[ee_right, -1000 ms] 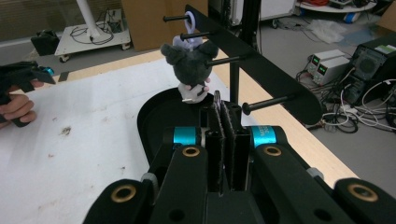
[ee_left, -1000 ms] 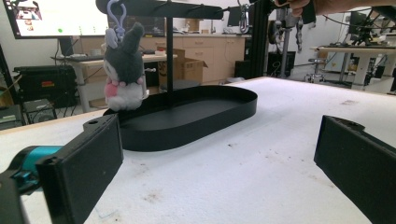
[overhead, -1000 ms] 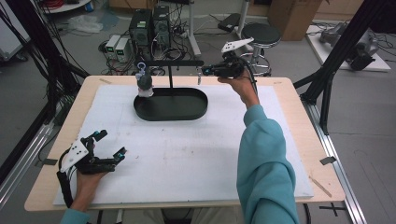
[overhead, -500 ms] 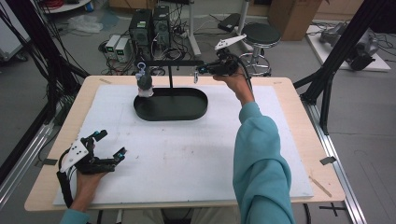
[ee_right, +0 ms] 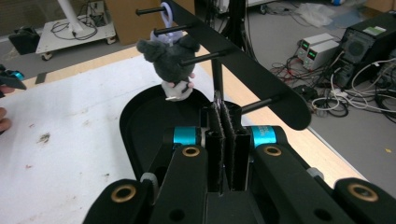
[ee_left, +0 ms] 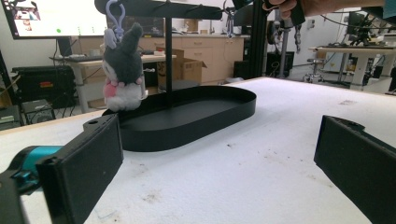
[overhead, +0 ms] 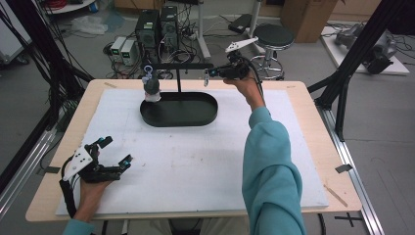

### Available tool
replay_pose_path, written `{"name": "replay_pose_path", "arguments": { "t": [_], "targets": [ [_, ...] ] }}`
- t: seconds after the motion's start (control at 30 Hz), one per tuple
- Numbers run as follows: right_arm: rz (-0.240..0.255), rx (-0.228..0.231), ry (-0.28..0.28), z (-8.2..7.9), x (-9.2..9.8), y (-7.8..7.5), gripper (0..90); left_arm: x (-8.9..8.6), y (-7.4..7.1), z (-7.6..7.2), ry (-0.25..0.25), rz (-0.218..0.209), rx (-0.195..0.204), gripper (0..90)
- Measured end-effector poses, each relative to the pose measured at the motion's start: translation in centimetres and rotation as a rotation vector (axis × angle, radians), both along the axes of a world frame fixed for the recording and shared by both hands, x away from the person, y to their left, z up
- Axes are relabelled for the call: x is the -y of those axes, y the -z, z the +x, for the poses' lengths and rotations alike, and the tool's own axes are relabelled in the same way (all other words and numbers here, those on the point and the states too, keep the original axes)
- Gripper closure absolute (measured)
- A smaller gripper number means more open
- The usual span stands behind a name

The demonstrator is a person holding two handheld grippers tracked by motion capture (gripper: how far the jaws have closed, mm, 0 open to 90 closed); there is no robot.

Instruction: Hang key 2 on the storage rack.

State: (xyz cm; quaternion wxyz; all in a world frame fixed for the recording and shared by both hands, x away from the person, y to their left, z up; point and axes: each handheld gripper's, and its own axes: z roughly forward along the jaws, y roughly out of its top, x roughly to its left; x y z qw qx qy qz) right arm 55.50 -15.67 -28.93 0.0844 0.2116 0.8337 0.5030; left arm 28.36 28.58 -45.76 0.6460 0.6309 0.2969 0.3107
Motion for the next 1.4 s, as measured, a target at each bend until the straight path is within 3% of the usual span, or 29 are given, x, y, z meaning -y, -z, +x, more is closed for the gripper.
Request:
{"name": "replay_pose_path", "arguments": {
  "t": [0.57,1.1,1.4],
  "targets": [
    [-0.001,0.021,0.07,0.8,0.2,0.7,88.8,0.0,0.0,0.0,-0.001,-0.001,0.002,1.7],
    [-0.012,0.057,0.101,1.1,-0.1,1.0,88.0,0.0,0.0,0.0,0.0,-0.007,0.004,1.7],
    [-0.012,0.057,0.111,1.0,0.2,0.9,82.0,0.0,0.0,0.0,-0.001,-0.003,0.004,1.7]
  ]
}}
